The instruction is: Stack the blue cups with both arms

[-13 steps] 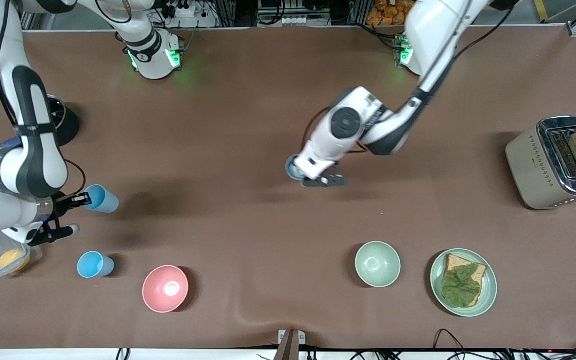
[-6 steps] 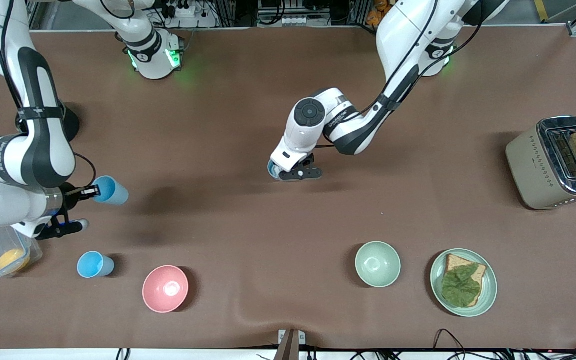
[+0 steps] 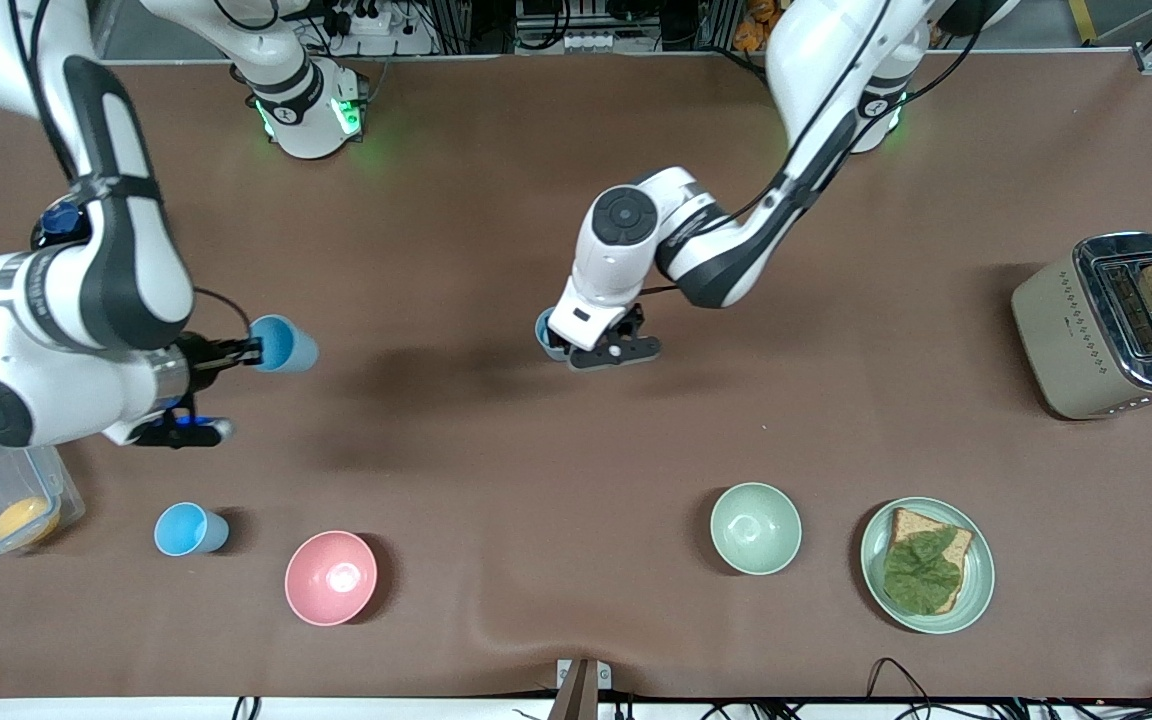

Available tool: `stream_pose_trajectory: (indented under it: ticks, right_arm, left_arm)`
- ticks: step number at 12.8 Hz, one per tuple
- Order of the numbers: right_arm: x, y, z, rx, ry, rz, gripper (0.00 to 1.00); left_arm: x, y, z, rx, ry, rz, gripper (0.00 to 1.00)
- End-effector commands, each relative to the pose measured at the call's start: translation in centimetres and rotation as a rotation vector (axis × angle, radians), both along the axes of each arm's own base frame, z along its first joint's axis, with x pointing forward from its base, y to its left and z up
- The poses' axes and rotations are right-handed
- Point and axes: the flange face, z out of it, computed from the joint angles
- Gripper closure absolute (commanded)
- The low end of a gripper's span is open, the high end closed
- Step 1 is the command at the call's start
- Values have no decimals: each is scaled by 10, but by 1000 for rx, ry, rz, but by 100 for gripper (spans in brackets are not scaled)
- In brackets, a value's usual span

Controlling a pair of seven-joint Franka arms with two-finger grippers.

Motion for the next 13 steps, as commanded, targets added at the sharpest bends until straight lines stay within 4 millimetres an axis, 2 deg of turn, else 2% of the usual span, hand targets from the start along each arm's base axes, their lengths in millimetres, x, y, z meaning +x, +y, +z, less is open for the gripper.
stream_pose_trajectory:
  ticks: [1,2,3,5,7,8,9,12,13]
  right_arm:
    - [-18,66,17,-42,58,-119,100]
    - [-27,93,22,-76,103,-196,100]
    - [-36,125,25,-102,126,-246,100]
    - [-48,188,34,-131,89,-329,100]
    - [-53,227,36,-148,27,-412,100]
    - [-55,239,37,-154,10,-441,100]
    - [-58,251,33,-160,0,-459,100]
    - [-75,289,27,-178,-26,-503,100]
    - [-76,293,21,-179,-31,-518,100]
  left_arm:
    - [27,63,73,55,-59,79,0]
    - [41,91,89,77,-61,101,0]
    - [60,131,109,96,-72,102,0]
    - [87,203,133,135,-65,-12,0]
    - [102,268,152,159,-47,-148,0]
    - [105,297,169,165,-32,-186,0]
    - [107,319,179,169,2,-214,0]
    - [98,337,217,187,50,-218,0]
    - [94,345,227,193,46,-221,0]
